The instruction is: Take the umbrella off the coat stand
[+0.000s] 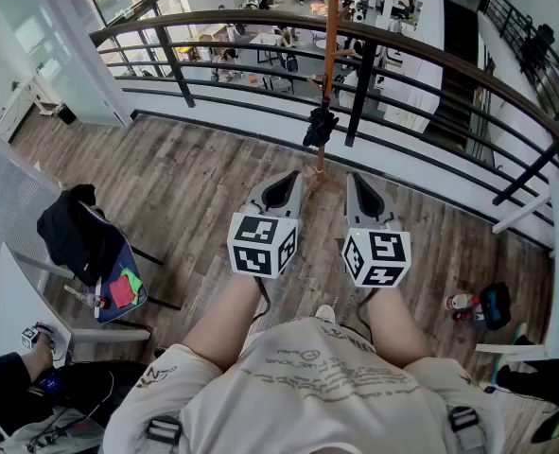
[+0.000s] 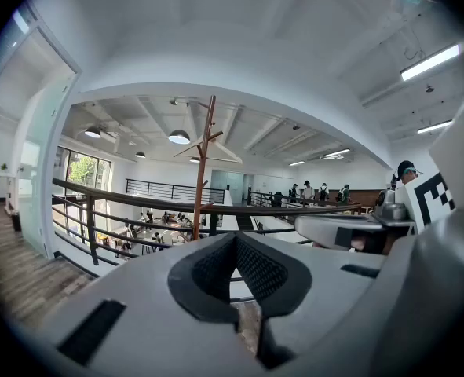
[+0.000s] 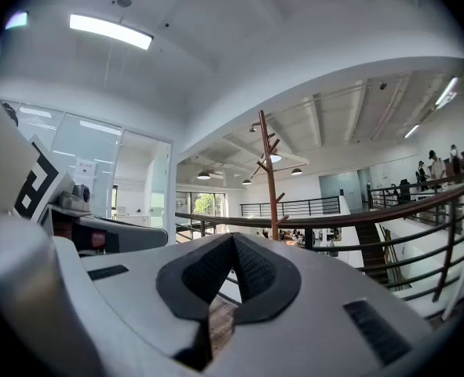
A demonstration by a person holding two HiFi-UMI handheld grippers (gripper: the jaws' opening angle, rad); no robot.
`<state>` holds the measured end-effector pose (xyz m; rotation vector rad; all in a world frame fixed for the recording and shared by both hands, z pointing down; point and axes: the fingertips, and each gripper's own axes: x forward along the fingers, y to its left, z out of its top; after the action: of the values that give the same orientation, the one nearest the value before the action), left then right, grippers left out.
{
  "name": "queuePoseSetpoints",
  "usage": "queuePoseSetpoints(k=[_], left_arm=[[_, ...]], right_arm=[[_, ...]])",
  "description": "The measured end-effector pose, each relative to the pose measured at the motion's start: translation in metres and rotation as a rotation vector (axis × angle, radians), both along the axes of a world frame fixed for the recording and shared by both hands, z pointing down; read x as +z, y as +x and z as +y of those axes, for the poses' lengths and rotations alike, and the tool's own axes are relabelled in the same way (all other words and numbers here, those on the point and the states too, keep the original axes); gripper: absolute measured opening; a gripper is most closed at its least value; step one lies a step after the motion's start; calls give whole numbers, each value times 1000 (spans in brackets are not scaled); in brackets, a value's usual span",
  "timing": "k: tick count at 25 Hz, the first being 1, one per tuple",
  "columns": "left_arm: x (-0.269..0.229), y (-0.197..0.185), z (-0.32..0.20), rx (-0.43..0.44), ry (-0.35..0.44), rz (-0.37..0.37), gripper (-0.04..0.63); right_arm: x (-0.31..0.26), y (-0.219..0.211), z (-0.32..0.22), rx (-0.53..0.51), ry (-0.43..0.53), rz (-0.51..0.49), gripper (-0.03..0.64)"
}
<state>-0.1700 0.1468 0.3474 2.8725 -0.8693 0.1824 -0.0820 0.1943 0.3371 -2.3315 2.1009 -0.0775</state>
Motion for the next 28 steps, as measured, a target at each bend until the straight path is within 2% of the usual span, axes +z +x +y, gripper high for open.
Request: queuePoseSetpoints(k=[6, 11, 18, 25, 28], left_arm=[[5, 7, 6, -19, 9, -21, 3], [12, 22, 5, -31, -1, -22, 3], [19, 56, 6, -74, -25, -14, 3], [32, 86, 1, -118, -17, -28, 3], [32, 87, -8, -129, -17, -29, 3]], right_arm=[[4, 6, 3, -29, -13, -34, 3], [7, 9, 5, -109, -8, -80, 2], [11, 33, 9, -197, -12, -49, 2], [25, 69, -3, -218, -26, -41, 2], [25, 73, -11, -214, -26, -44, 2]])
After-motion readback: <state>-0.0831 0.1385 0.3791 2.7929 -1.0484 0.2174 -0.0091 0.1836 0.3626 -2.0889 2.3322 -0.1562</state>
